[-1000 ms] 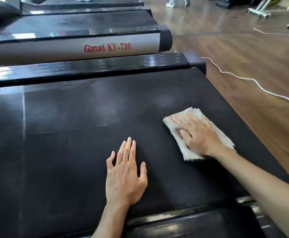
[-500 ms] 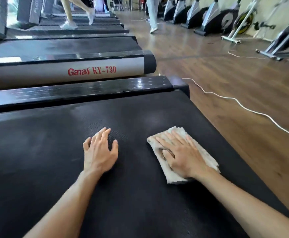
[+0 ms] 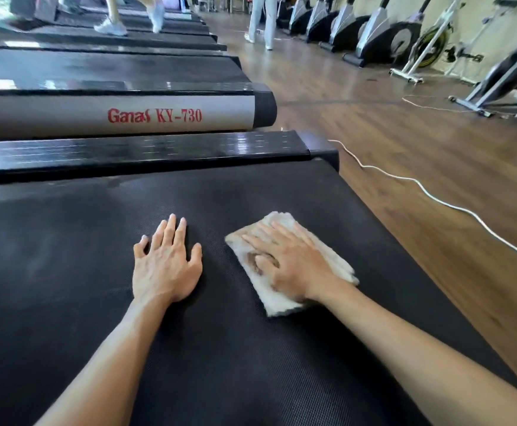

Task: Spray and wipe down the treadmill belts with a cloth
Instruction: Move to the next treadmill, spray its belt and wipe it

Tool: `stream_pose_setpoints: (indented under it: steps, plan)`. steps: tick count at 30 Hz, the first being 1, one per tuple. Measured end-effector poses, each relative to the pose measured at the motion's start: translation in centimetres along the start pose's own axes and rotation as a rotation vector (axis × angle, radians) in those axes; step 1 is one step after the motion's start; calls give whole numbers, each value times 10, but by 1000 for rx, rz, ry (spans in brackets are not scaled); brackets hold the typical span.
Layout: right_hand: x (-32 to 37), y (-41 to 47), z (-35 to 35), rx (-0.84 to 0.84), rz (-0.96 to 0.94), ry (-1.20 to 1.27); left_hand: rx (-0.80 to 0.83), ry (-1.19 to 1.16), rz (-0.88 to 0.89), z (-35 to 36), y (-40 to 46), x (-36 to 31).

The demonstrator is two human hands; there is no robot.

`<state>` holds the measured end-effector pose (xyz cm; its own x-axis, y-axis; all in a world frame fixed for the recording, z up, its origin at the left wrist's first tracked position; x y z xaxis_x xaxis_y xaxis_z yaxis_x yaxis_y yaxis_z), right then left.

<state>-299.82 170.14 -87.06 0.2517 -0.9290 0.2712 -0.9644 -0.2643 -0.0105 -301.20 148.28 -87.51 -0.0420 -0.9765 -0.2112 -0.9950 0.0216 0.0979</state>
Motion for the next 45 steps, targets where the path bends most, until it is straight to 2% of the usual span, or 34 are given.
stream_pose_setpoints:
  steps: [4,8,10,13,15,16,20,22,25,27,31,35,37,40,43,45]
  plan:
    - [-78,32,-18,-66,178,-133,-7,9,4,2,1,1]
    - [-71,102,-25,-86,319,-155,3,1,-6,2,1,1]
    - [-38,120,-15,-59,257,-135,13,2,4,3,3,1]
    - [11,98,-3,-66,31,-141,9,4,7,4,2,1]
    - [9,64,-1,-78,-67,-104,-2,4,13,3,2,1]
    - [-5,47,-3,-88,-58,-77,-9,8,17,3,2,1]
    - [-85,48,-26,-114,188,-104,2,-11,14,5,-2,-2]
    - [-94,82,-31,-110,295,-163,-2,-10,11,4,-1,-1]
    - [-73,136,-23,-81,333,-158,1,-12,10,3,1,-1]
    - [-41,154,-13,-60,294,-149,-2,-10,15,3,3,0]
    - [21,131,5,-64,15,-141,6,-18,20,2,1,0]
    - [-11,84,-2,-66,-120,-156,-3,-35,22,2,-1,0]
    - [-58,96,-11,-74,3,-140,-16,-37,22,1,0,1]
    - [-101,137,-33,-89,297,-169,-15,-28,21,3,-1,-1]
    - [-65,173,-47,-110,426,-203,-20,-24,22,4,1,2]
    - [-11,191,-37,-88,371,-212,-7,-18,28,8,2,1]
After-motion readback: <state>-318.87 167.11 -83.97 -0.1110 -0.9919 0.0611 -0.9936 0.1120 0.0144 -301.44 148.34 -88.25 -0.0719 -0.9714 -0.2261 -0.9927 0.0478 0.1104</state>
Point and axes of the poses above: each hand's wrist, its own y-axis towards the middle knuckle, its own z-axis out of the palm, x = y × z, the point moved 10 cm from there along y, towards the middle knuckle, and after that the axes turned 6 degrees about z, right-handed, at the moved point
